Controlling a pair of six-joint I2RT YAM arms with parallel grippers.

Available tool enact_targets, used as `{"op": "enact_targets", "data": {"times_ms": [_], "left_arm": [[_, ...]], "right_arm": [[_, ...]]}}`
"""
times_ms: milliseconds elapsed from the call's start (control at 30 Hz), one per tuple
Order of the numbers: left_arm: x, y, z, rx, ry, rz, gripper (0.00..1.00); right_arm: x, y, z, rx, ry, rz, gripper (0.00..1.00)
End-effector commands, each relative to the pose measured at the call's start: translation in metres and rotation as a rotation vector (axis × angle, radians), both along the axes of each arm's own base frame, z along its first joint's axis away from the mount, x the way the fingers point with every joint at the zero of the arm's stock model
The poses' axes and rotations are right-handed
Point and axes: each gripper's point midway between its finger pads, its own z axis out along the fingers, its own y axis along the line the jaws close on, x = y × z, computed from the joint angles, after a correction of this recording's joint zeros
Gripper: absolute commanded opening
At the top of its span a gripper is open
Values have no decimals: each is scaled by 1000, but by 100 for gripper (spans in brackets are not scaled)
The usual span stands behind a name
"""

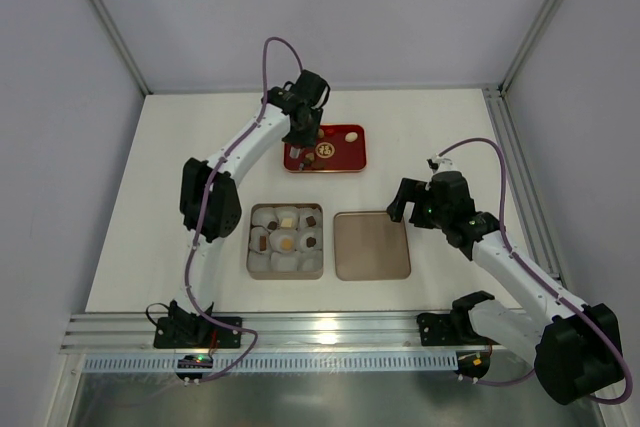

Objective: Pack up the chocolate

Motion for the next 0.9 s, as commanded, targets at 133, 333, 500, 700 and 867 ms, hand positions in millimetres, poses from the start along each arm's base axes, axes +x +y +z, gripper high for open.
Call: {"op": "enact_targets", "data": {"times_ms": [133, 333, 500, 700, 867], "left_arm": [[9, -9, 11, -49, -29, -13, 39], [6, -9, 11, -54, -18, -14, 38], [2, -9, 16, -61, -15, -15, 38], [0, -7, 14, -52, -4, -17, 38], [0, -7, 11, -49, 3, -16, 38]], "right_arm": [[7, 0, 12, -2, -51, -5, 100], [8, 0, 13, 2, -53, -6, 100], [8, 1, 12, 4, -51, -6, 100], [10, 2, 13, 6, -51, -4, 100], [10, 2, 13, 7, -48, -3, 100]]}}
